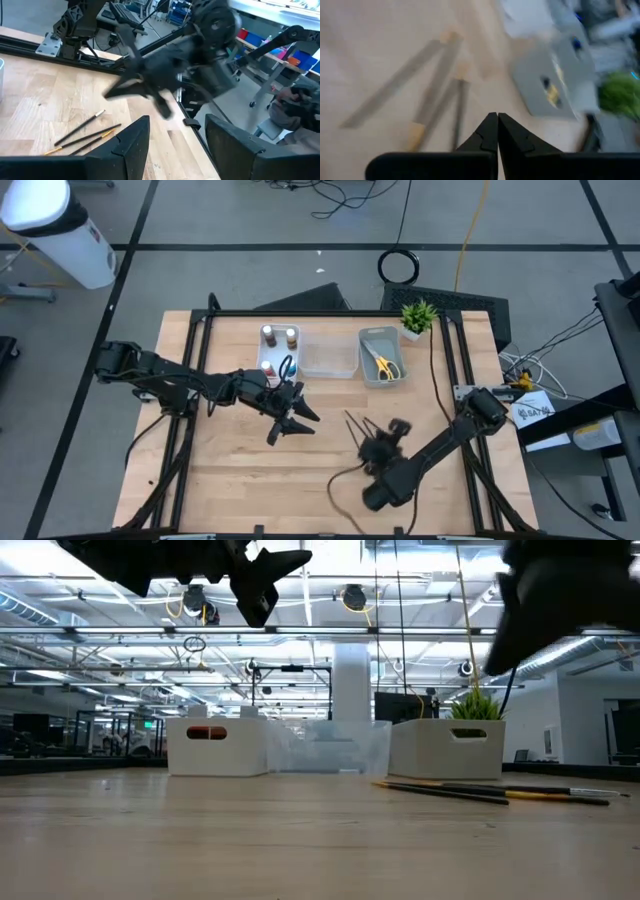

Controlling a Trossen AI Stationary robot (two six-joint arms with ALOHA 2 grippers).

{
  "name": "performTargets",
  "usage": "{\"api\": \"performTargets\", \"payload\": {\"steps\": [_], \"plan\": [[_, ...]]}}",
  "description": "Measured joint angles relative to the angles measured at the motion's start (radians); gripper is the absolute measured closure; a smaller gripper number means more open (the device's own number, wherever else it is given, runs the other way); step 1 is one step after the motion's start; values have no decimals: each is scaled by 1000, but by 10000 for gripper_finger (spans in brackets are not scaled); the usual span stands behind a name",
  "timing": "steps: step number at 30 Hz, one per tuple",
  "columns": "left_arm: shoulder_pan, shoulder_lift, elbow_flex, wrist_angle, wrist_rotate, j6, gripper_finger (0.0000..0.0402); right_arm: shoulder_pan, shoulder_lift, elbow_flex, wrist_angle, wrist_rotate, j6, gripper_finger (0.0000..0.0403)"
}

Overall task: Pick & Place Paint Supplies
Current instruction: Put the silver paint brush in the transparent bin

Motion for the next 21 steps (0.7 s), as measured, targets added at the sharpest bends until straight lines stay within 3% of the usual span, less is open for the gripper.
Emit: {"api": "performTargets", "payload": {"steps": [4, 9, 15, 21], "plan": [[0, 0, 0, 0, 0, 2, 205, -16, -66, -164, 9, -14, 131, 403], [0, 0, 0, 0, 0, 16, 210, -56, -227, -464, 328, -80, 73, 403], [0, 0, 0, -1, -1, 43, 210, -74, -446, -759, 623, -74, 63, 403], [-1, 1, 0, -5, -41, 53, 211, -75, -508, -975, 1055, -80, -72, 403]]}}
